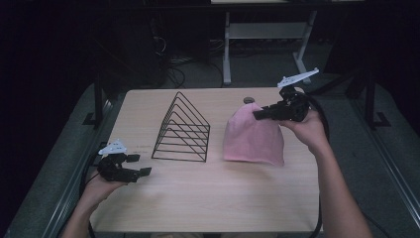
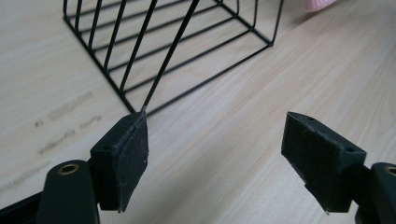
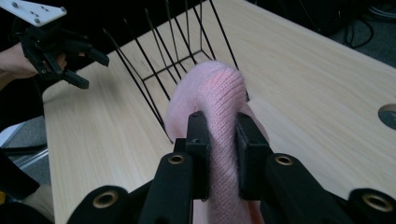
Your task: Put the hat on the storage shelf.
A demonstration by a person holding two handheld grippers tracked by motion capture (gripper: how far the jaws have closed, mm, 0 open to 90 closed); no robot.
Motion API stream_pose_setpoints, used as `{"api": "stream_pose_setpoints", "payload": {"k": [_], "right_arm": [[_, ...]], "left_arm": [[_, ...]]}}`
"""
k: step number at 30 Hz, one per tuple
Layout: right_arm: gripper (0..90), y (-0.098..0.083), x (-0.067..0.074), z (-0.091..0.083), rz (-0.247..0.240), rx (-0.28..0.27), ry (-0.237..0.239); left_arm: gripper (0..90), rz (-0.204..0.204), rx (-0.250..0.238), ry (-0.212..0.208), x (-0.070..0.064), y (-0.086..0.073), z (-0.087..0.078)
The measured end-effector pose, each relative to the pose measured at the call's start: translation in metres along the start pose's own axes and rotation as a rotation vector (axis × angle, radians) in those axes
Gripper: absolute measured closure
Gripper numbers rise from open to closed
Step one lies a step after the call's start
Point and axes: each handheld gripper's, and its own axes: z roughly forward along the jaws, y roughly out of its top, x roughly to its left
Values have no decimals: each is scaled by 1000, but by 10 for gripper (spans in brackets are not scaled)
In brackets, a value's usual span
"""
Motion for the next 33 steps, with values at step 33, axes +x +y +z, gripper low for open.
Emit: {"api": "stream_pose_setpoints", "payload": {"k": [33], "right_arm": [[780,86,57,-20,-134,-52,17]], "left_arm": [[204,157,-5,-114,-9,92,-33]]}}
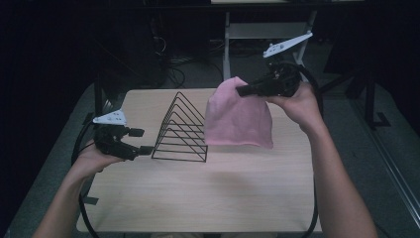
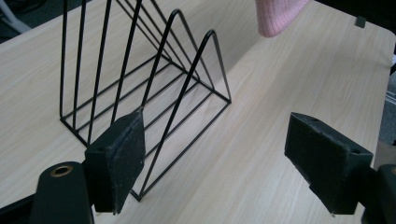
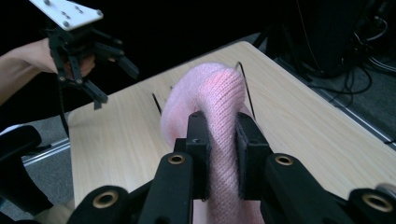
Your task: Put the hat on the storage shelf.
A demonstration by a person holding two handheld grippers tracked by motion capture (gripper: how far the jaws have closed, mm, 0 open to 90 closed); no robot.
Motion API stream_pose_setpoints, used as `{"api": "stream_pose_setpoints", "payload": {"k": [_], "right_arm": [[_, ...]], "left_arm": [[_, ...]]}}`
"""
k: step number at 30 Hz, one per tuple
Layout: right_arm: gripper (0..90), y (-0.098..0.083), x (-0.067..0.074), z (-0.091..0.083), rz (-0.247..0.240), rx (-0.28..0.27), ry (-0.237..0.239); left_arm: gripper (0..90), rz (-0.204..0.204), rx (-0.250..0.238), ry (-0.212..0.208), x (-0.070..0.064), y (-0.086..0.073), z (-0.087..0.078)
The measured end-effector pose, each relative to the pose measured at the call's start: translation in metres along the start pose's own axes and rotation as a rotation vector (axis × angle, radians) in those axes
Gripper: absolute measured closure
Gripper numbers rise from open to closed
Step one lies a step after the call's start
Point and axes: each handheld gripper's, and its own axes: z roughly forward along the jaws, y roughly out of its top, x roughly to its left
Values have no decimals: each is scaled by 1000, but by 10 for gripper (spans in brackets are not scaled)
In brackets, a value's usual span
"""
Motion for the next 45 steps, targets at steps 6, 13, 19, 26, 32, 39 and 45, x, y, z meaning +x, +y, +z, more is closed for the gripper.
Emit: {"api": "stream_pose_setpoints", "payload": {"k": [6,13,19,26,32,39,45], "right_arm": [[780,16,10,5,-28,-5,17],[780,35,22,15,-60,-15,46],[780,48,29,22,-76,-17,62],[780,63,33,32,-85,-35,87],[780,72,34,43,-90,-36,106],[781,91,37,60,-112,-40,127],[783,100,40,69,-131,-48,135]], "left_arm": [[203,12,-16,-22,-1,11,1],[203,40,-10,-45,-4,23,6],[205,47,-7,-59,-2,29,8],[226,47,-8,-88,1,38,9],[279,50,-10,-113,4,41,11],[380,54,-8,-143,15,46,15],[566,11,7,-184,25,48,15]]}}
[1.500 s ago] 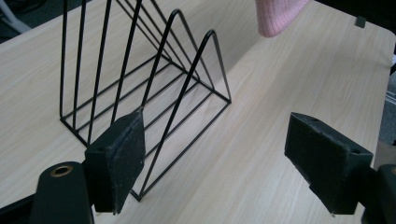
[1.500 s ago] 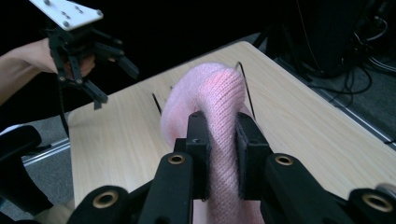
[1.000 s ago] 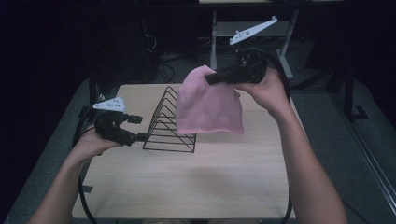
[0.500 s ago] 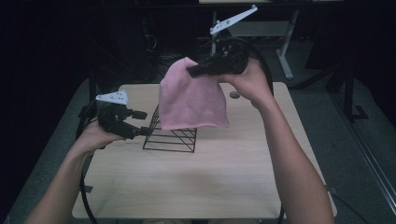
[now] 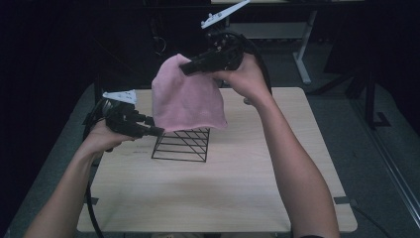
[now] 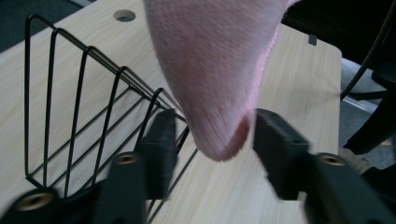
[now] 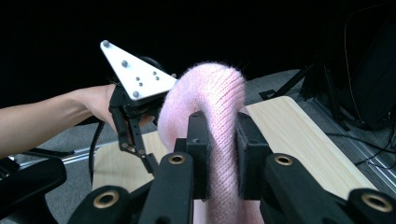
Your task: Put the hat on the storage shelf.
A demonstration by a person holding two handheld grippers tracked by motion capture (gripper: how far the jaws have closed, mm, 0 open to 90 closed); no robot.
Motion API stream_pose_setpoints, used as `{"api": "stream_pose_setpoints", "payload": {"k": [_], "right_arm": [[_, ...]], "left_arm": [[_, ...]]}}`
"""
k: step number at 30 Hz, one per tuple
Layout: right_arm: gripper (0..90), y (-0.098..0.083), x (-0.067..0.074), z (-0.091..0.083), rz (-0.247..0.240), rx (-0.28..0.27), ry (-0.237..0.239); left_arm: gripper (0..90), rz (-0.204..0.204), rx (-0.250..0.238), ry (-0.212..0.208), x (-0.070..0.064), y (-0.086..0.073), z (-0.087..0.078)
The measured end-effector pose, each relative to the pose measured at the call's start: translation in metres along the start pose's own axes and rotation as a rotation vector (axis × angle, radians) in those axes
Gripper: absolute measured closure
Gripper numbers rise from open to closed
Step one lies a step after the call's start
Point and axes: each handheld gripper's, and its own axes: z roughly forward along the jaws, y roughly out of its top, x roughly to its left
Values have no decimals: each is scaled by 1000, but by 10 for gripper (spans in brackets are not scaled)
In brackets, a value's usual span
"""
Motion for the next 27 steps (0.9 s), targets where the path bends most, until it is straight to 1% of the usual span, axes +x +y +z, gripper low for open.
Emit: {"api": "stream_pose_setpoints", "payload": {"k": [1,2,3,4,5,6,7,8,9,10,12,14,15,16,17,20,22,23,24,27], "right_arm": [[783,2,-1,3,1,-1,2],[783,2,-1,3,1,-1,2],[783,3,-1,4,-4,0,-1],[783,4,-2,6,6,-5,0],[783,4,-2,6,6,-5,0],[783,4,-2,6,9,-4,1],[783,5,-3,8,9,-7,-3],[783,5,-4,9,12,-4,-2],[783,6,-4,10,10,-5,-4],[783,6,-5,12,9,-3,-5],[783,6,-6,14,12,-5,-9],[783,6,-8,15,10,-8,-9],[783,6,-12,17,19,-9,-8],[783,6,-14,17,21,-8,-11],[783,6,-14,17,21,-8,-11],[783,4,-21,21,45,4,-14],[783,1,-25,23,53,9,-17],[783,-2,-30,25,67,4,-16],[782,-4,-32,26,74,2,-16],[782,-9,-35,27,85,6,-16]], "left_arm": [[640,-8,6,-4,2,0,0],[640,-11,11,1,3,0,0],[680,-17,14,8,4,0,-1],[770,-18,4,6,6,0,-3],[798,-18,4,6,6,0,-3],[798,-7,2,14,7,0,-3],[829,-1,12,28,8,-1,-3],[831,-1,12,28,8,-1,-3],[832,2,16,41,8,-1,-3],[832,1,20,67,10,-1,-4],[832,3,18,87,13,0,-4],[832,-1,15,93,13,-1,-5],[832,-1,18,99,15,-1,-5],[831,-10,19,106,17,-1,-4],[831,-10,19,106,17,-1,-4],[831,-20,33,124,22,-2,-2],[831,-13,38,141,23,-3,0],[831,-2,41,146,24,-3,2],[831,-12,50,152,26,-4,4],[831,-14,56,152,27,-5,7]]}}
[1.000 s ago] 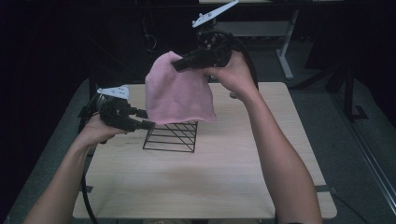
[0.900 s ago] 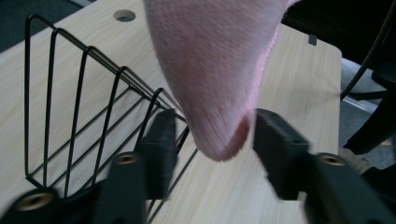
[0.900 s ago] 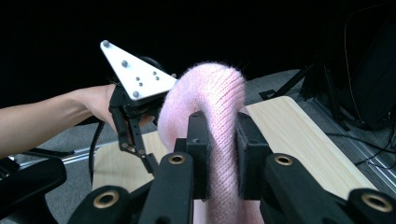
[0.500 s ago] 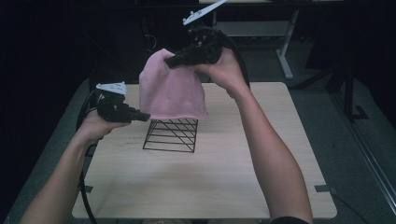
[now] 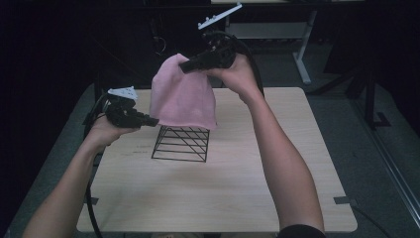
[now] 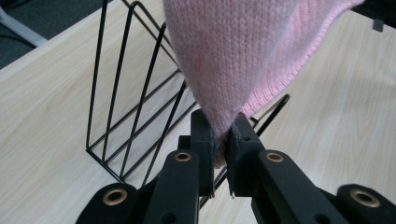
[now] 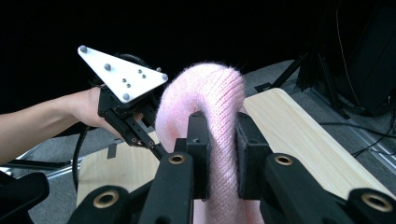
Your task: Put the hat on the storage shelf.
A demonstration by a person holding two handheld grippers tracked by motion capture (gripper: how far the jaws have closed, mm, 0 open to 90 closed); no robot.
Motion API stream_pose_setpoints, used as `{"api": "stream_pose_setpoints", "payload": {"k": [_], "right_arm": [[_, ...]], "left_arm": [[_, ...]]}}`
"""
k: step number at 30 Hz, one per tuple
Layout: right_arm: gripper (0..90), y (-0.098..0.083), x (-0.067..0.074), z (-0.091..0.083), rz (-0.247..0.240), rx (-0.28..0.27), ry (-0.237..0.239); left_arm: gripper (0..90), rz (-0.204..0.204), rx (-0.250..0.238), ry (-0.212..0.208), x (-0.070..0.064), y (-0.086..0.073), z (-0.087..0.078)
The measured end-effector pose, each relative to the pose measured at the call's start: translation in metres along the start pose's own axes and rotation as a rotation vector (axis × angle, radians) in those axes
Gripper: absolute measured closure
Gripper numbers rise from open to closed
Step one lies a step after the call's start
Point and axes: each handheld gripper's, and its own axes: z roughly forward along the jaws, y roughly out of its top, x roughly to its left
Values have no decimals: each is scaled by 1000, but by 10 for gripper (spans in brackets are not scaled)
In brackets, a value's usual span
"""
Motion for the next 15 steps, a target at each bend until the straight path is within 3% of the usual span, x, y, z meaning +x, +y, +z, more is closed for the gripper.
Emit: {"api": "stream_pose_setpoints", "payload": {"k": [10,15], "right_arm": [[781,-12,-1,7,13,7,35],[780,-14,5,15,4,23,55]], "left_arm": [[825,33,61,32,-3,-4,8],[824,12,58,28,-2,-13,8]]}}
